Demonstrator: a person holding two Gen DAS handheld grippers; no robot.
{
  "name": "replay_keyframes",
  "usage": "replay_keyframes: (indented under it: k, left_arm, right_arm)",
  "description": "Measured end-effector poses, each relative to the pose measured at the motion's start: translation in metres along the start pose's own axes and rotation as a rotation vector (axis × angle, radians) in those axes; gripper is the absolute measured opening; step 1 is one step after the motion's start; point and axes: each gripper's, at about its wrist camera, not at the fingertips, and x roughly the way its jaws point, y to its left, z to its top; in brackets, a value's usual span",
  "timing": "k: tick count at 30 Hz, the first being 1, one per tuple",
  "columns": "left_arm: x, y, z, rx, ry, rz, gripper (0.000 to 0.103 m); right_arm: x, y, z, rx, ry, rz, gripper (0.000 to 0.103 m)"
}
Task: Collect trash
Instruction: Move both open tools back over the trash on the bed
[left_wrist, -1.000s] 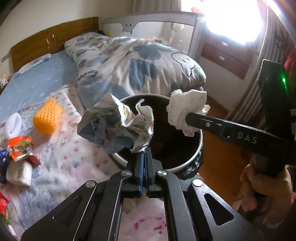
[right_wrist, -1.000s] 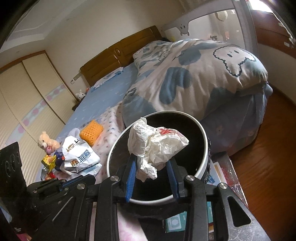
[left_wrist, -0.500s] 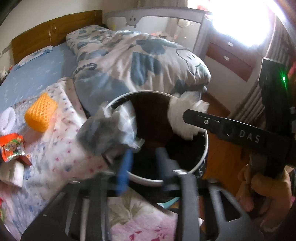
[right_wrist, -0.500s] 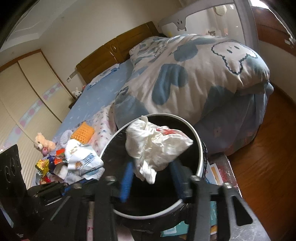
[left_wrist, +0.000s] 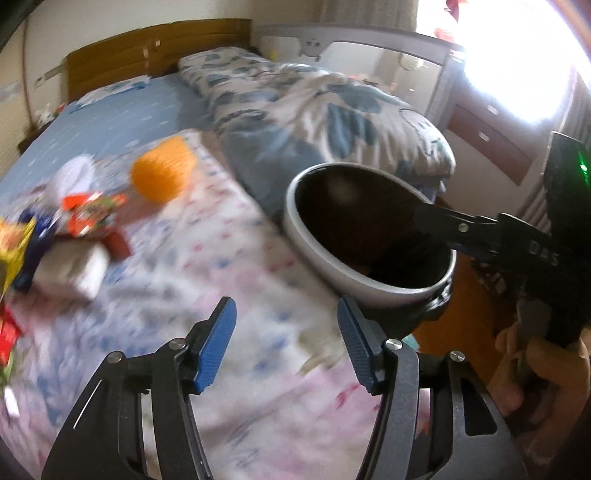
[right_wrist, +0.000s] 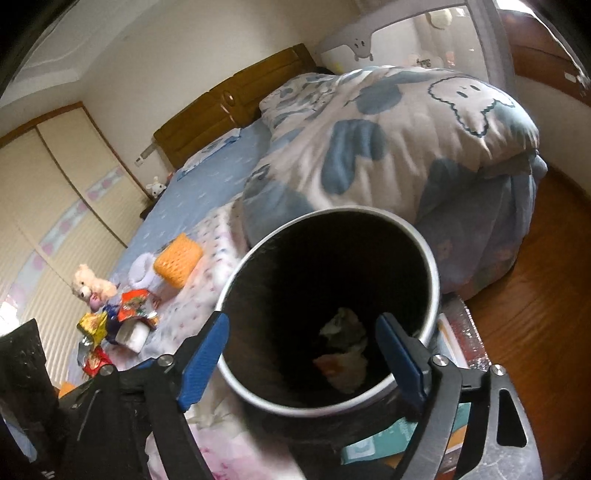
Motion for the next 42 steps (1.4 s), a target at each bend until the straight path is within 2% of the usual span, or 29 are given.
replay_keyframes:
  k: [9,23,32,42]
  left_arm:
    - [-0.032,0.048,-0.037,-0.077,-0.012,0.076,0.059]
    - [-0.075,0.128,-0.086,-0.222,-0.025,0.195,0.060]
    - [-0.097,0.171,-0.104,-0.320,-0.039,0.270,0.060]
    - [-0.114,0.216,-0.110,-0.424,-0.055,0.351,0.060]
  right_arm:
    - [0.002,0.052,-0.031,-0.060,0.012,0.063,0.088]
    - [0.028,0.120,-0.075,-0.135,0.100,0.152,0.088]
    - [0.044,0.158,-0.091,-0.200,0.142,0.193,0.088]
    - [0.068,0.192,-0.093,-0.289,0.192,0.231,0.088]
